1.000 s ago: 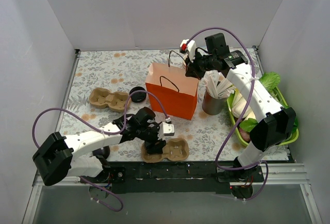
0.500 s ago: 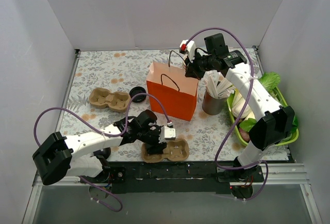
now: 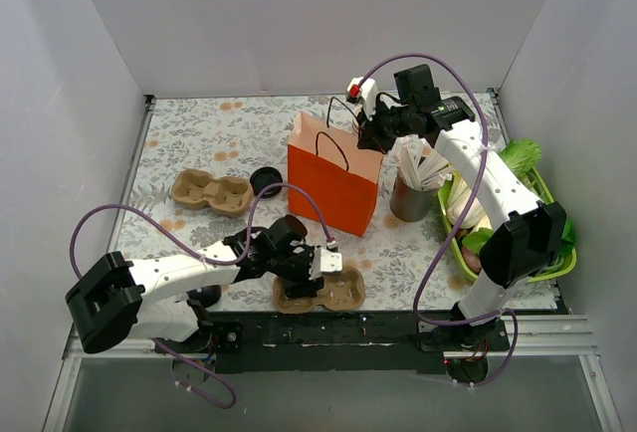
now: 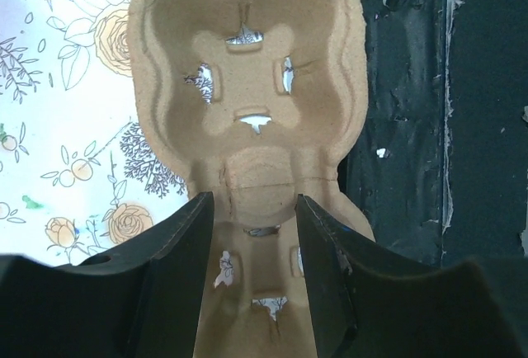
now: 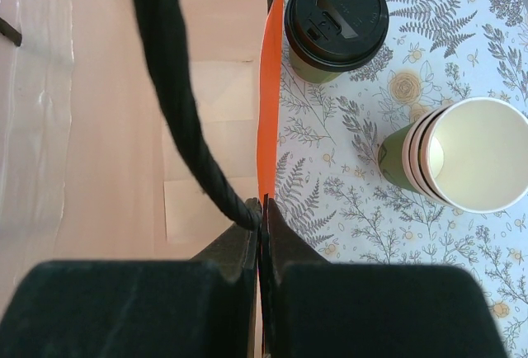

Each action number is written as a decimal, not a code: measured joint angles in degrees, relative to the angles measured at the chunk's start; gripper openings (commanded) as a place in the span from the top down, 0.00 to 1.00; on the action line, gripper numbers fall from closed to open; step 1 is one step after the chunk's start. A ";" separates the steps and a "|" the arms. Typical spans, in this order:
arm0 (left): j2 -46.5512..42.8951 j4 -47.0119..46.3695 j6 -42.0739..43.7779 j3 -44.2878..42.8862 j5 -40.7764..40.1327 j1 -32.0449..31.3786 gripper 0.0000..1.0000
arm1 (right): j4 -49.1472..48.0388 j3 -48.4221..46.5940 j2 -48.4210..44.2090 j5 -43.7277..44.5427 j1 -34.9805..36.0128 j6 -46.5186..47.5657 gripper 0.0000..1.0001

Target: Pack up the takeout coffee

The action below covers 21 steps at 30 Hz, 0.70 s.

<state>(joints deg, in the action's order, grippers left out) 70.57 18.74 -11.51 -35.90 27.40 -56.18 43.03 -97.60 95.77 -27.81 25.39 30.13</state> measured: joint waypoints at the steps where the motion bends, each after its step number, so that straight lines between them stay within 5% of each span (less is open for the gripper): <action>1: 0.31 -0.20 -0.02 0.09 -0.13 -0.20 0.56 | 0.00 0.00 0.00 -0.02 -0.02 0.00 0.99; 13: 0.79 -2.93 0.37 1.81 -2.38 -2.14 0.64 | -0.02 0.00 0.00 -0.31 -0.04 -0.02 0.99; 21: 0.74 -1.90 0.02 1.29 -2.97 -2.16 0.81 | 0.02 0.00 0.00 -0.44 -0.04 0.00 0.99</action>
<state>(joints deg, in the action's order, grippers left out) 71.31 16.84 -11.49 -34.61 24.43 -58.35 43.05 -97.60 95.77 -28.25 25.34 30.13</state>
